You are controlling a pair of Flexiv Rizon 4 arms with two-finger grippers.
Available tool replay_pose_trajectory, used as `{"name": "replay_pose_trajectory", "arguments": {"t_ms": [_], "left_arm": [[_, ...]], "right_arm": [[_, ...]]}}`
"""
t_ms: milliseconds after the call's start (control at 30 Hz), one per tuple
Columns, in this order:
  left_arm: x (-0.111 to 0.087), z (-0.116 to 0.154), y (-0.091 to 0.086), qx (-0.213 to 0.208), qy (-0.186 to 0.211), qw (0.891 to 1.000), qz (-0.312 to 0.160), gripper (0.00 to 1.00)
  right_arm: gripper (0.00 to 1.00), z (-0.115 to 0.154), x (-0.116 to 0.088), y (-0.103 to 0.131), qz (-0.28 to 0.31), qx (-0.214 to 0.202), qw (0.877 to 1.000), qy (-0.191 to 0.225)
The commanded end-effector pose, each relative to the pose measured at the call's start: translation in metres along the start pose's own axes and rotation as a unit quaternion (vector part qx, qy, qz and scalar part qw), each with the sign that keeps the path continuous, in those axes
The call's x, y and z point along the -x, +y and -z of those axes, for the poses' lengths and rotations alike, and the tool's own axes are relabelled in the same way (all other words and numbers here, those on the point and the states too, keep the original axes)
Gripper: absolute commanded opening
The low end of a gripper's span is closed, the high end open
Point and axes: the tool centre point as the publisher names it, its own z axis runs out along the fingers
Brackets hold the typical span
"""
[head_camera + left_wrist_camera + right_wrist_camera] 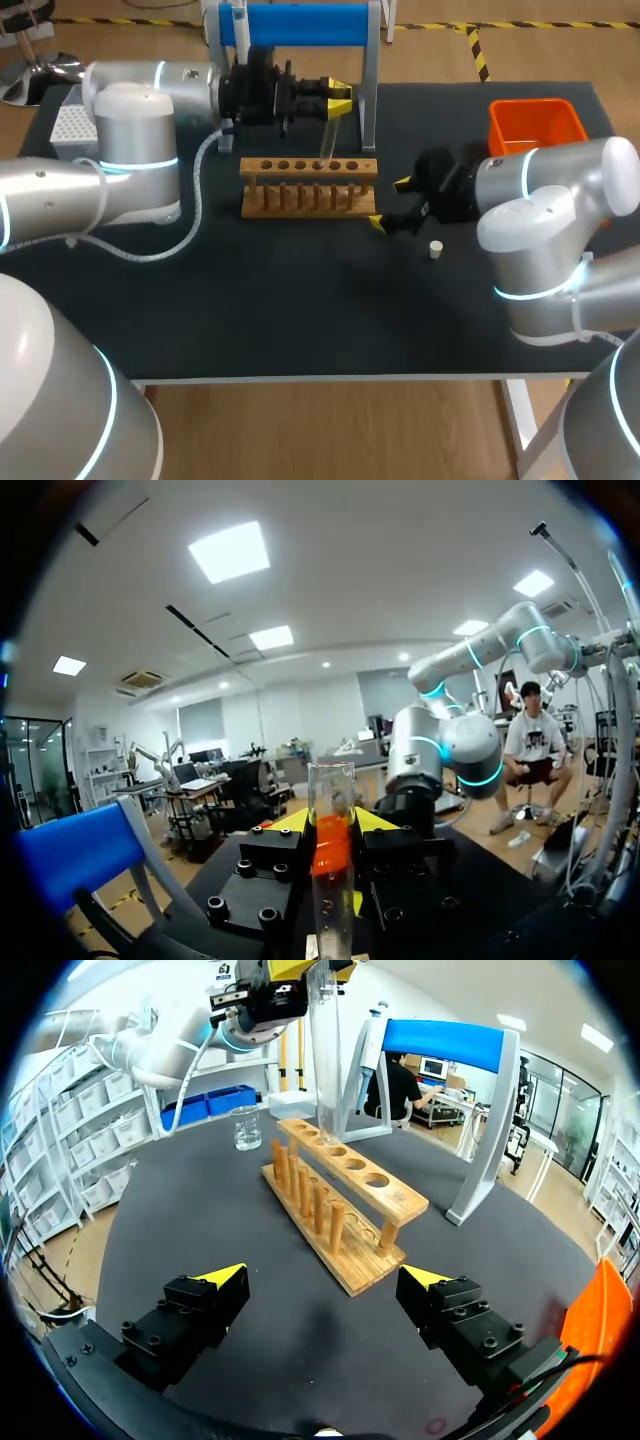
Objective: Invert the test tube, pick up the pipette, mount the tip to pipette, aspirate from beaker and dispense into the tube, eject the tip, return the pipette, and cap with the stopper.
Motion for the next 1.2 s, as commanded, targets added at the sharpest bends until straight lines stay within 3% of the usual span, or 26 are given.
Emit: {"name": "replay_pose_trajectory", "arguments": {"t_ms": [33, 333, 967, 1200], "left_arm": [[-0.001, 0.000, 0.002, -0.001, -0.003, 1.000, 0.000, 0.00], [0.000, 0.001, 0.011, 0.017, 0.000, 1.000, 0.004, 0.00], [0.003, 0.003, 0.024, 0.004, -0.011, 1.000, 0.004, 0.00], [0.003, 0.006, 0.017, 0.004, -0.013, 1.000, 0.003, 0.00]], "right_arm": [[1.00, 0.000, 0.000, -0.001, 0.000, 0.000, 1.000, 0.000], [1.00, 0.000, 0.000, -0.001, 0.000, 0.000, 1.000, 0.000], [1.00, 0.000, 0.000, -0.001, 0.000, 0.000, 1.000, 0.000], [1.00, 0.000, 0.000, -0.001, 0.000, 0.000, 1.000, 0.000]]}}
